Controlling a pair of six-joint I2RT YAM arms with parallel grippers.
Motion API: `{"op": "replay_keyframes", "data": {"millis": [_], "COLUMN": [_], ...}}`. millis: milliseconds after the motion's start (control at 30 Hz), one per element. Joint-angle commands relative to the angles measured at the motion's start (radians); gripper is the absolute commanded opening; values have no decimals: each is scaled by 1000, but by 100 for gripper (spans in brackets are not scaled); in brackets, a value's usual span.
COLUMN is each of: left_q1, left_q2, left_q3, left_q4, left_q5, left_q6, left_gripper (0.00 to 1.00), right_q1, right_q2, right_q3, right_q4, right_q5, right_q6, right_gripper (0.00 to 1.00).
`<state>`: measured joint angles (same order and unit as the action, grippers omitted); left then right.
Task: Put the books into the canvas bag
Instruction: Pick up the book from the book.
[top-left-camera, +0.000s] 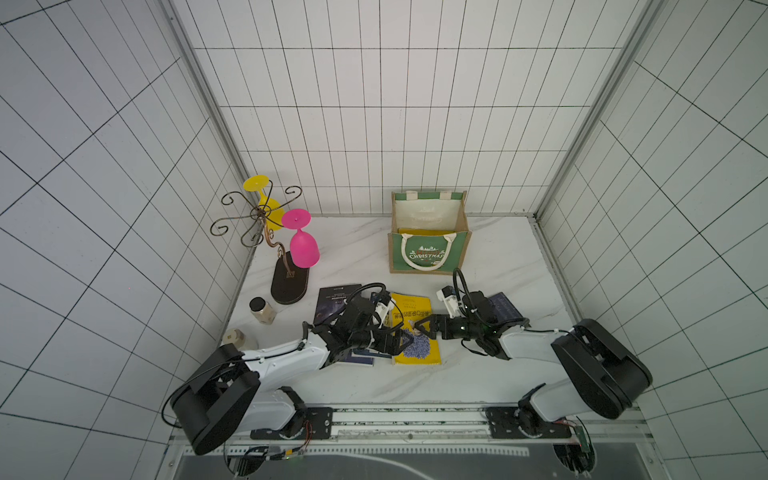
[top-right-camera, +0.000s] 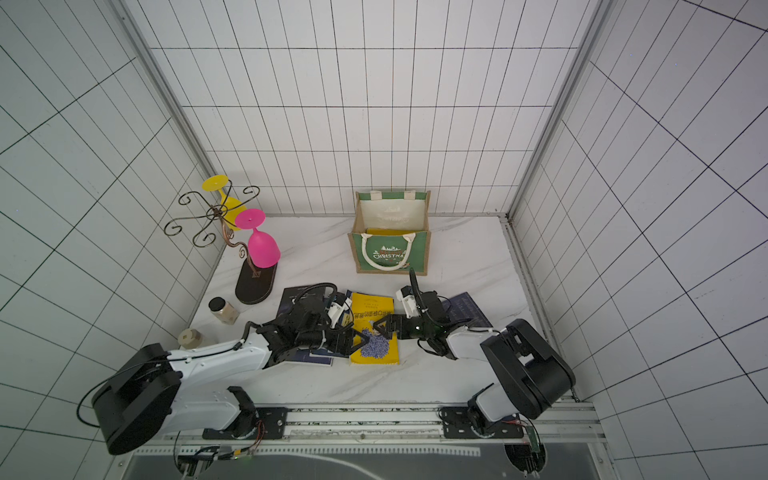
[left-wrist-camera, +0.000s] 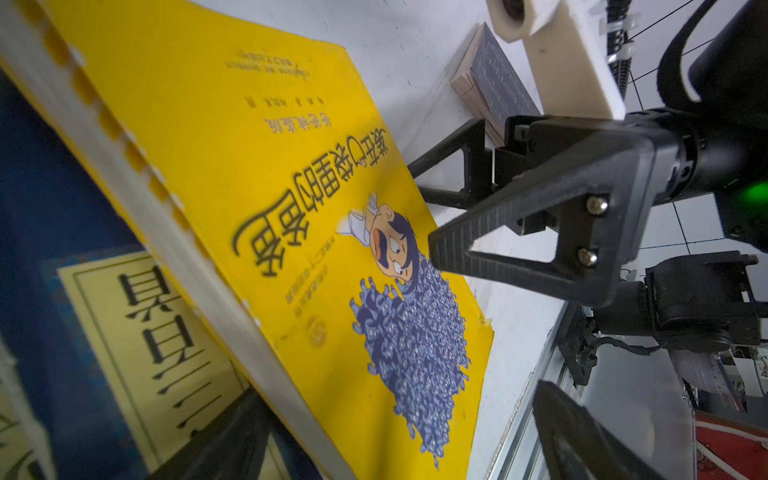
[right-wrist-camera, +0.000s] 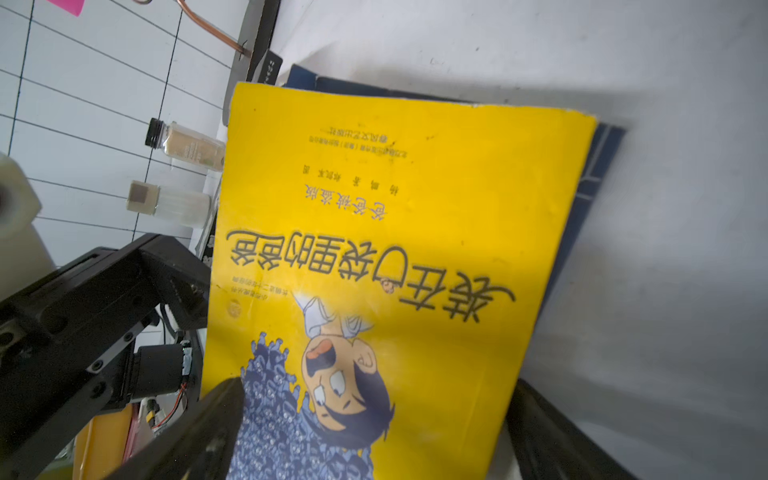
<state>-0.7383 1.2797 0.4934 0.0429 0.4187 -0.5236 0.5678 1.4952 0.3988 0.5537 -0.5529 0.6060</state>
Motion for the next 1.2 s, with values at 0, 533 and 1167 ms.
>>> {"op": "replay_keyframes", "data": {"millis": [0, 533, 1167], "left_q1": [21, 65, 83], "left_q2": [-32, -83, -192], "left_q3": [-19, 16, 26], "left_q4": [18, -42, 50], "left_q5": [11, 49, 241], "left_q6": [7, 35, 107], "left_gripper": [95, 25, 0], "right_q1": [43, 70, 9], "right_q2": [32, -46, -211], "right_q3": [-4, -32, -94], "right_q4": [98, 165, 223], "right_q5": [-107, -135, -258], "right_q6": [13, 4, -63], "right_gripper": [98, 98, 99]}}
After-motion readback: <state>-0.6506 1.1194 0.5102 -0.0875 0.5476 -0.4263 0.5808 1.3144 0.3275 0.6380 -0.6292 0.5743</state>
